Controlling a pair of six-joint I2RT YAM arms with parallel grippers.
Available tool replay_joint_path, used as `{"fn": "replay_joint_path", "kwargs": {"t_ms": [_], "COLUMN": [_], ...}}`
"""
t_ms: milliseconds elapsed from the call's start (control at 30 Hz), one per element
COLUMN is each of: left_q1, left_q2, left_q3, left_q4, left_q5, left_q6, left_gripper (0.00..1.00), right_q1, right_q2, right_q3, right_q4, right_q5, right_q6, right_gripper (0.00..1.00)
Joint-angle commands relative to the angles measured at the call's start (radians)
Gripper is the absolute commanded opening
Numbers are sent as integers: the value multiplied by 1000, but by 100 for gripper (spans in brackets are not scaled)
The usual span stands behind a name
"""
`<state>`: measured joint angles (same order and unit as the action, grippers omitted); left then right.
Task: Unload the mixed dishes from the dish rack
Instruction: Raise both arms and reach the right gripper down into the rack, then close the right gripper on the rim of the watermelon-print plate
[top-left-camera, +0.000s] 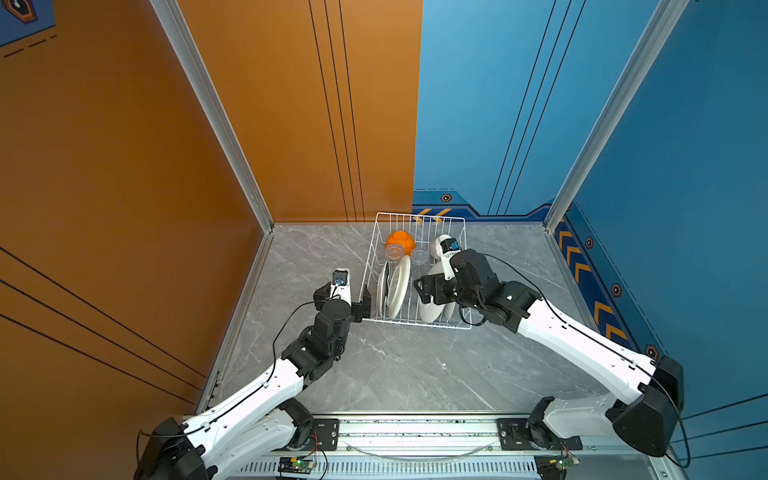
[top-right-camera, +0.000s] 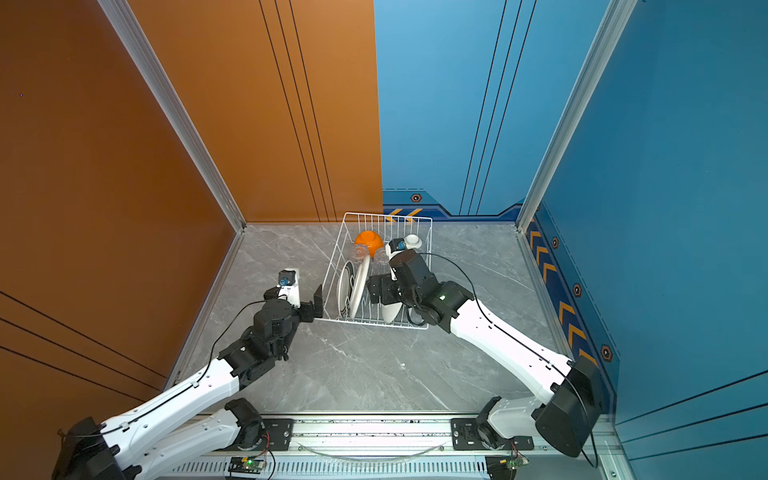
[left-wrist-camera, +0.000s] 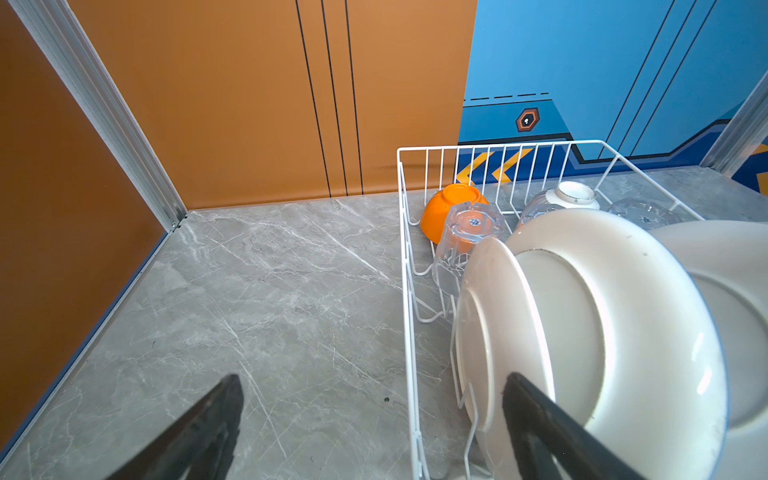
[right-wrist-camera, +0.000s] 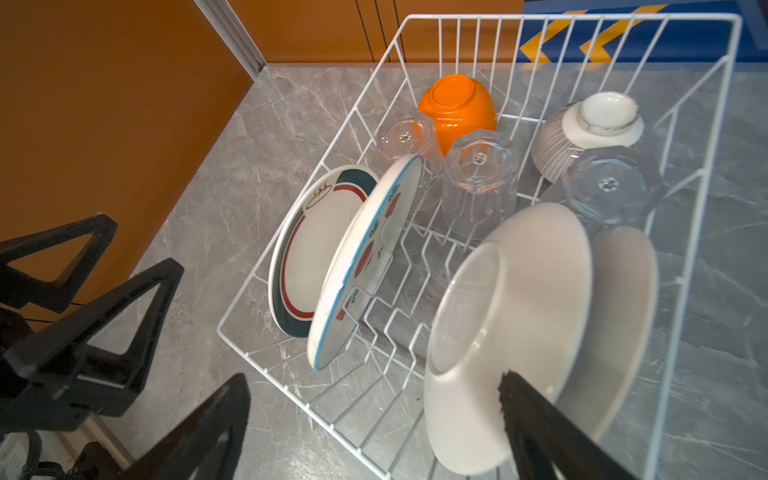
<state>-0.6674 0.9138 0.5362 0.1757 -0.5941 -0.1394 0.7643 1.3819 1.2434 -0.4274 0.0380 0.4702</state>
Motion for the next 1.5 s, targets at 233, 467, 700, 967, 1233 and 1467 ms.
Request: {"fn": "replay_joint_path", "kwargs": {"t_ms": [233,467,700,967,1233,1467], "left_q1": [-38,-44,-50,-55,-58,-59], "left_q2": [-60,-53,-53,-52,-35,-33], "left_q3": [-55,-60,-62,-66,-64,-66], "left_q4": [-1,6,6,12,13,19], "left_q5": [-28,-16,-15,-18,-17,-18], "left_q6": [38,27,24,23,17,12], "left_gripper": [98,98,98,98,98,98], "right_q1": [19,24,24,22,20,20], "right_q2": [180,250,297,340,360,330], "right_q3": [128,157,169,200,214,216], "right_q4": [10,36,60,70,70,70], "right_q5": [-70,-42,13,40,42,73], "right_q6": [89,126,161,196,214,206], "right_gripper": [68,48,37,35,19,10]}}
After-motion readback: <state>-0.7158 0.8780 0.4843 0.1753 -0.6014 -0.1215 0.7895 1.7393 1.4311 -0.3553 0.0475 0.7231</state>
